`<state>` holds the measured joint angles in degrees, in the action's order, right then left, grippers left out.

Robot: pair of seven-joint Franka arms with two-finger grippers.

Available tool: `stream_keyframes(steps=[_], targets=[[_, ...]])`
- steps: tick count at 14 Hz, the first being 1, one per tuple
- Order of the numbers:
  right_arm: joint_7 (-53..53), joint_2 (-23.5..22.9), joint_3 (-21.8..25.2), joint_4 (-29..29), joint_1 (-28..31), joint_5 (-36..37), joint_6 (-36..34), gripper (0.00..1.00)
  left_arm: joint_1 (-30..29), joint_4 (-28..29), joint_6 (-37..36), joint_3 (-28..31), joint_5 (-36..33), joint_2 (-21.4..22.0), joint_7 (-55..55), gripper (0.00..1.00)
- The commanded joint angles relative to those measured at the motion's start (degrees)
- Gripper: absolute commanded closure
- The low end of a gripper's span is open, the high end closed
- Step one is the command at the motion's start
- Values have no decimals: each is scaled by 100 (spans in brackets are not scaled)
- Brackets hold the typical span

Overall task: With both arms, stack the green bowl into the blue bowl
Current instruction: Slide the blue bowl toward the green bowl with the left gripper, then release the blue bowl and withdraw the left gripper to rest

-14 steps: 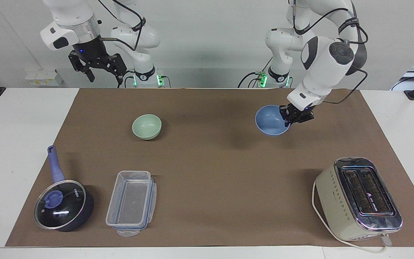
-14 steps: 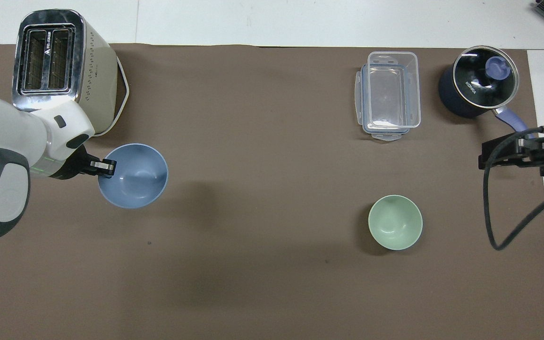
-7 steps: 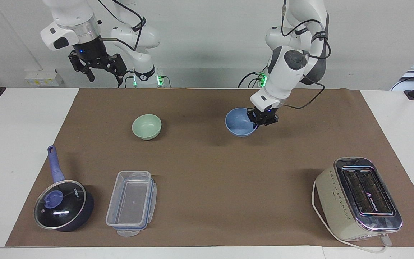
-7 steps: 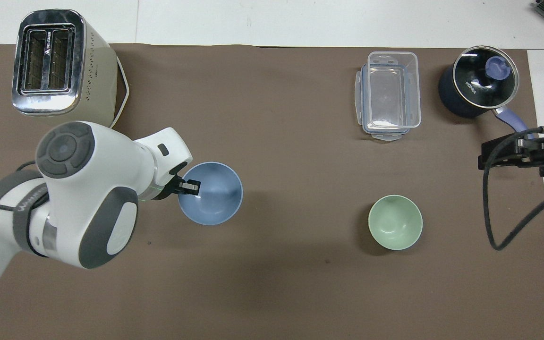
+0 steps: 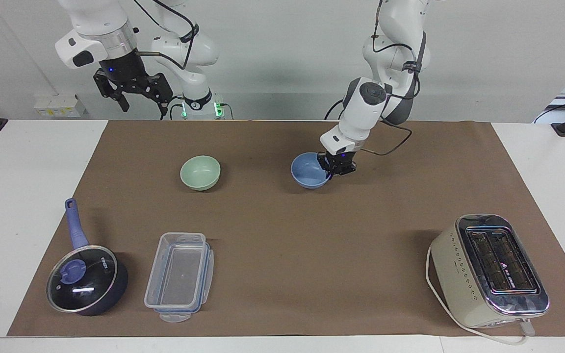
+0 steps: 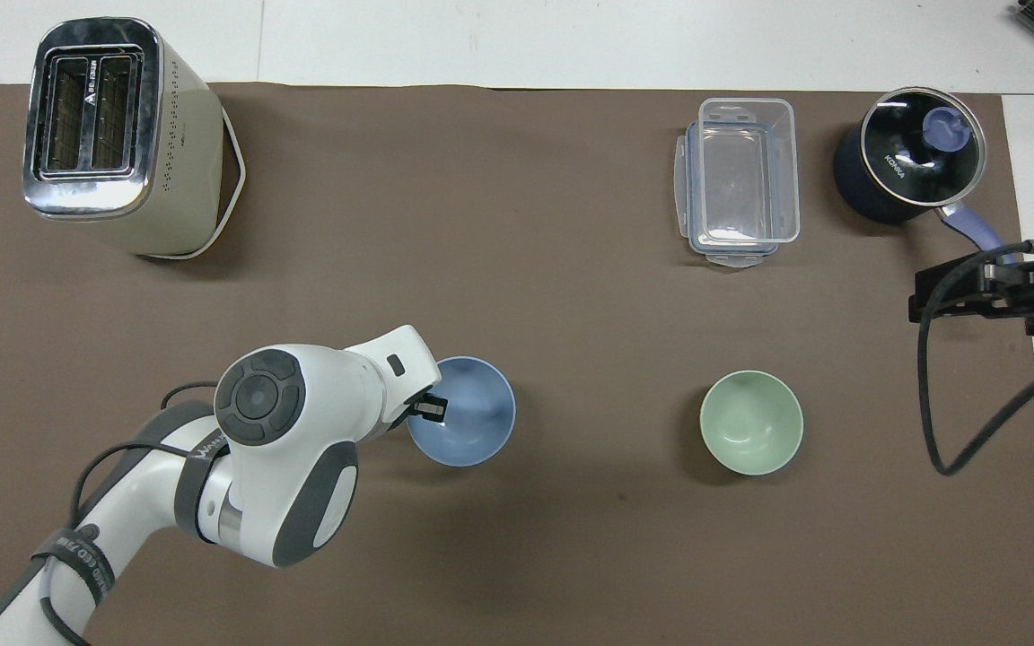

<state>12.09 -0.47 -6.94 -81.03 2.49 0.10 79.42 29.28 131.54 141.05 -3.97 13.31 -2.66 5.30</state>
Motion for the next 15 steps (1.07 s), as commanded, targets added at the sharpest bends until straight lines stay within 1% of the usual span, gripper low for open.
stream_keyframes(steps=[1,2,3,4,8,10,13,15], targets=[[-32,135,-9,-159,76,-133,56,0,175,249,291,98,119,38,32,100],[-32,135,-9,-159,76,-124,56,0,175,275,344,98,119,29,32,100],[-32,135,-9,-159,76,-133,56,0,183,293,344,98,119,29,32,95],[-32,135,-9,-159,76,-133,56,0,184,293,335,106,119,29,32,1],[-32,135,-9,-159,76,-124,56,0,70,162,90,115,128,143,120,0],[-32,126,-9,-150,85,-124,65,0,-158,-180,-435,115,119,187,112,0],[-23,126,-9,-150,120,-133,56,0,-588,-979,-1445,115,119,179,120,0],[-23,126,0,-150,129,-133,56,0,-843,-1314,-1703,124,110,178,129,0]])
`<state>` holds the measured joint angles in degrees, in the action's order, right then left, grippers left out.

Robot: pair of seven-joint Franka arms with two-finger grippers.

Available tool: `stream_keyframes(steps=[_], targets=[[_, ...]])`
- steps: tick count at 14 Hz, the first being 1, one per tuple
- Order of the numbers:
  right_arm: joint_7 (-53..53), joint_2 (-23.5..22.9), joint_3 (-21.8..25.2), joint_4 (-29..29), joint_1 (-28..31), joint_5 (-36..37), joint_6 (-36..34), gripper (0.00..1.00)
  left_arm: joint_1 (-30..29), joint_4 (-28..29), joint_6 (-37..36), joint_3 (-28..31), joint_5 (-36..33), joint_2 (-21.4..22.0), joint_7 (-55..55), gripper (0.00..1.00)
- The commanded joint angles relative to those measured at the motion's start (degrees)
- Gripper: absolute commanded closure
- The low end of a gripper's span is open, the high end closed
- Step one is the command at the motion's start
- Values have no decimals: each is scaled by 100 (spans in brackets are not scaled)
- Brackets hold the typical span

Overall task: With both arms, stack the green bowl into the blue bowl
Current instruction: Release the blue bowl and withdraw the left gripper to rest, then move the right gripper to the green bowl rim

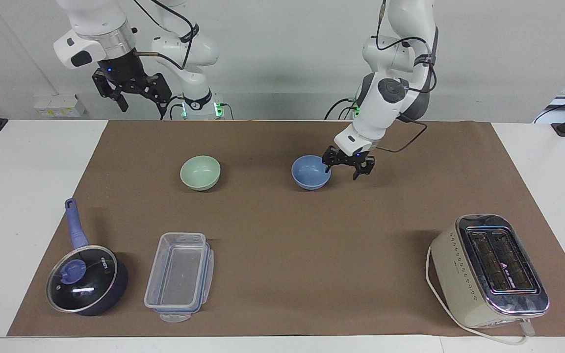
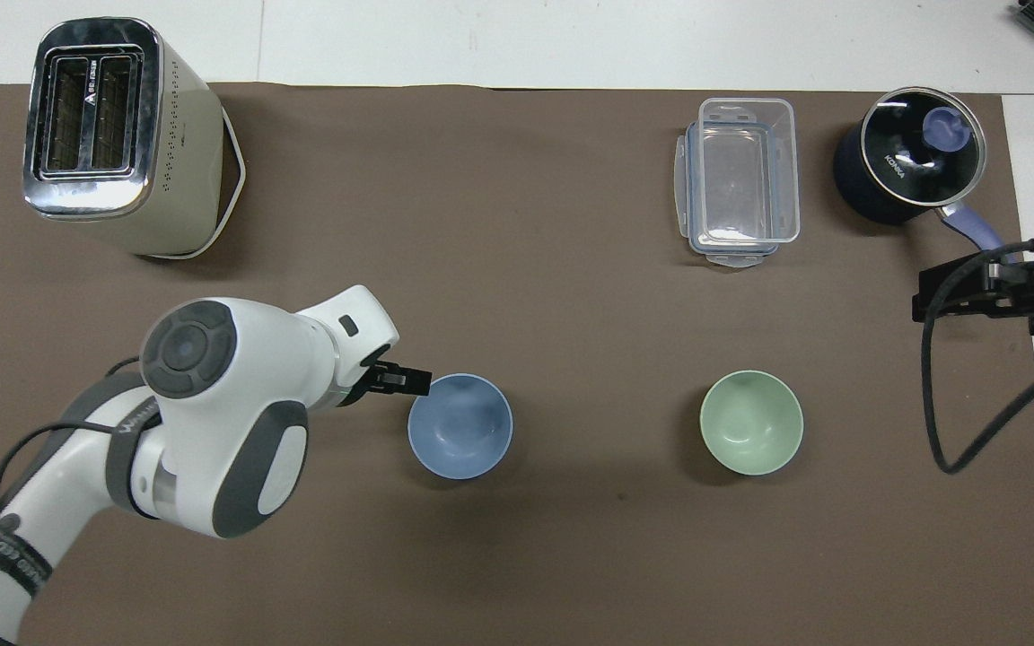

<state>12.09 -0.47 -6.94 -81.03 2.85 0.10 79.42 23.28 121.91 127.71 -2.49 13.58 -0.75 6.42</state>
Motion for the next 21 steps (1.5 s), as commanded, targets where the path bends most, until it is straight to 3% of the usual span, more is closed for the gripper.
stream_keyframes(steps=[1,10,14,21], targets=[[-14,126,-1,-150,102,-133,56,0,-367,-500,-500,-6,66,-13,17,0],[-32,222,-10,-325,128,-133,65,0,-1711,-2460,-2582,21,-768,-118,-184,0],[-49,539,-10,-1036,225,-141,635,0,-2405,-2716,-3006,30,-935,-101,-869,0],[-585,548,-1,-2407,304,-133,1856,0,-2407,-3287,-3920,12,-1499,-110,-923,0]])
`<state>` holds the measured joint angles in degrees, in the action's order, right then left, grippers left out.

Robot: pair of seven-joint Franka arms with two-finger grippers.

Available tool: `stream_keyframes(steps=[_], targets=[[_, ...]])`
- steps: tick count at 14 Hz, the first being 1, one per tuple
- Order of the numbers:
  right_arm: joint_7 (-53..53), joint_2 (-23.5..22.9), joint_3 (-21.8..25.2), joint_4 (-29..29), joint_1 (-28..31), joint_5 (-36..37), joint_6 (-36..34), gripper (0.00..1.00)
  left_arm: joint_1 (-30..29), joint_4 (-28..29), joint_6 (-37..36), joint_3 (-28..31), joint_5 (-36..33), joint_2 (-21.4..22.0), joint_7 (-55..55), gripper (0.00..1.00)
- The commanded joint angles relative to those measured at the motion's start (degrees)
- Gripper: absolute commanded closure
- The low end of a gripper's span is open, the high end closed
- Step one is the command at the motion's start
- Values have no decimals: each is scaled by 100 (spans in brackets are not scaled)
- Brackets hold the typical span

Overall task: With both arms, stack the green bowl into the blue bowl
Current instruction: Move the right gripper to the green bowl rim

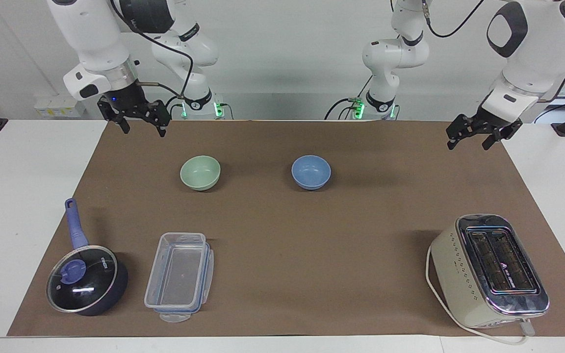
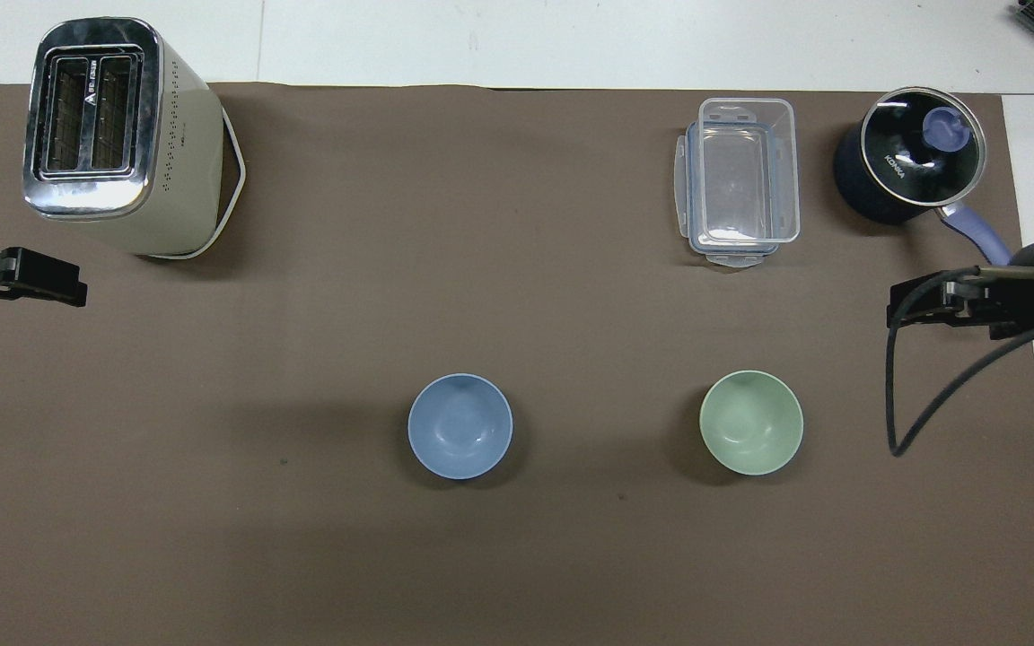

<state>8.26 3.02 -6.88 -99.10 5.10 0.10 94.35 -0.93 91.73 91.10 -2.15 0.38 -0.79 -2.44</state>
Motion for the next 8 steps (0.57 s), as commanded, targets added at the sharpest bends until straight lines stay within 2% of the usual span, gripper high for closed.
stream_keyframes(steps=[1,4,8], targets=[[-202,199,-7,-802,79,-133,521,0,5,-296,-276,-23,-179,-106,-46,0],[-202,164,-15,-1356,9,-133,925,0,14,-252,-215,-23,-109,-71,-37,0],[-369,15,-16,-2182,-193,-133,1795,0,-3,-217,-215,-23,-117,-44,-37,0]])
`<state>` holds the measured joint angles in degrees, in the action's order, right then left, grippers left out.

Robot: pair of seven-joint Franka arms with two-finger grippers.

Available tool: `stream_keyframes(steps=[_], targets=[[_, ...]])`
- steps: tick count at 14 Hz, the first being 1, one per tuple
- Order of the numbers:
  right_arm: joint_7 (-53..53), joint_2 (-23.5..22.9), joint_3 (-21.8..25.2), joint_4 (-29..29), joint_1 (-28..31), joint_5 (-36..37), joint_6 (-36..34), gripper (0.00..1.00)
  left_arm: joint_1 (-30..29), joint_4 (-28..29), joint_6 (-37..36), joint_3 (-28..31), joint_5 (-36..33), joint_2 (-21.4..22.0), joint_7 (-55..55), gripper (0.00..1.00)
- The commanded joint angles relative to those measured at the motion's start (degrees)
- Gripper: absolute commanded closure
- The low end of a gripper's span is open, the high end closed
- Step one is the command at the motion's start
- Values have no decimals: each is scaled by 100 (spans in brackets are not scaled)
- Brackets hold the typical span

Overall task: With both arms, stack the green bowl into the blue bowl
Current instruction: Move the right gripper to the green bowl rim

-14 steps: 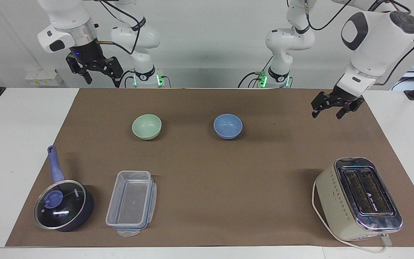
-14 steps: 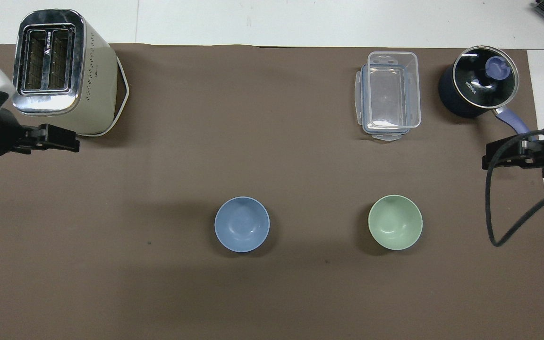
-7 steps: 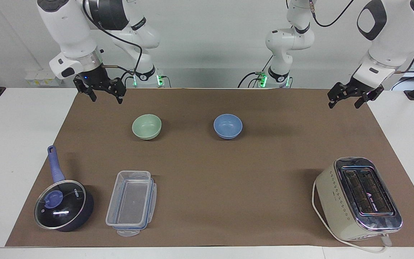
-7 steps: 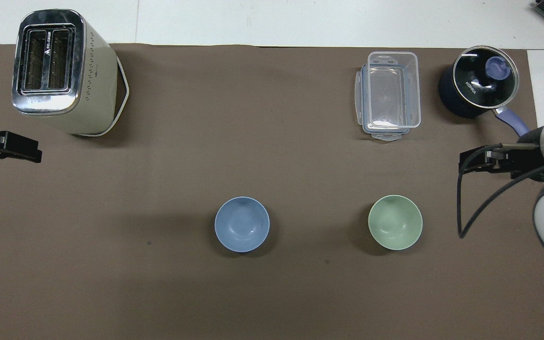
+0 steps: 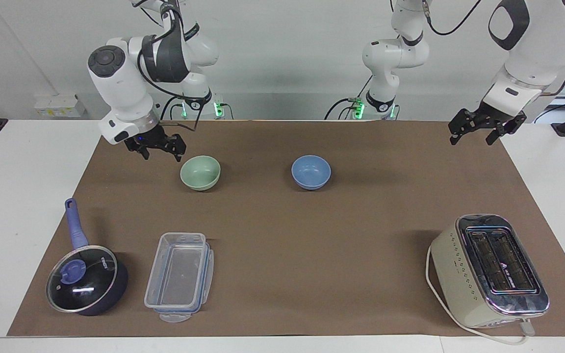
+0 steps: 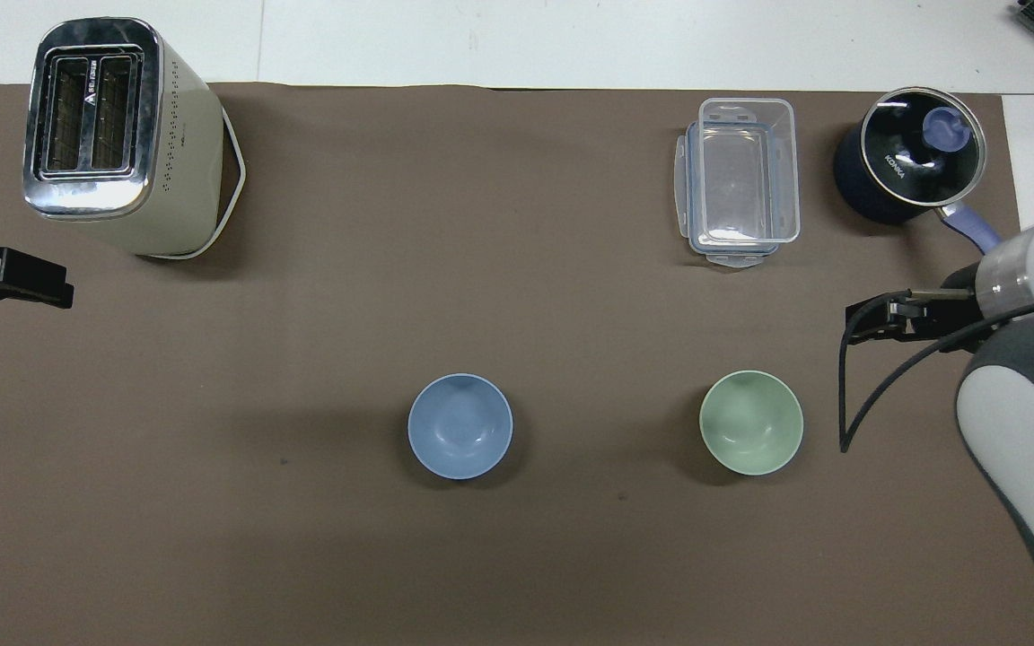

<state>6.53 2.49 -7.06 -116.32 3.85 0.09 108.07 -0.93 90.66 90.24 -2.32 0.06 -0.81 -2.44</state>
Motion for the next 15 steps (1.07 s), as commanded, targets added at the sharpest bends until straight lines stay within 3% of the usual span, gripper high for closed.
stream_keyframes(steps=[1,5,7,12,15], targets=[[-187,67,3,-592,-147,-132,617,0,-12,-101,-147,-5,-85,-42,-28,0],[-179,-196,3,-759,-192,-124,1048,0,-21,-101,-147,4,-85,-33,-20,0],[-178,-127,3,-1163,-192,-124,1523,0,-21,-101,-147,-5,-85,-42,-20,0],[-231,23,3,-1595,-139,-124,1717,0,-21,-101,-147,-5,-85,-42,-20,0],[-231,14,3,-1972,-139,-124,2252,0,-21,-101,-147,-5,-85,-33,-20,0]])
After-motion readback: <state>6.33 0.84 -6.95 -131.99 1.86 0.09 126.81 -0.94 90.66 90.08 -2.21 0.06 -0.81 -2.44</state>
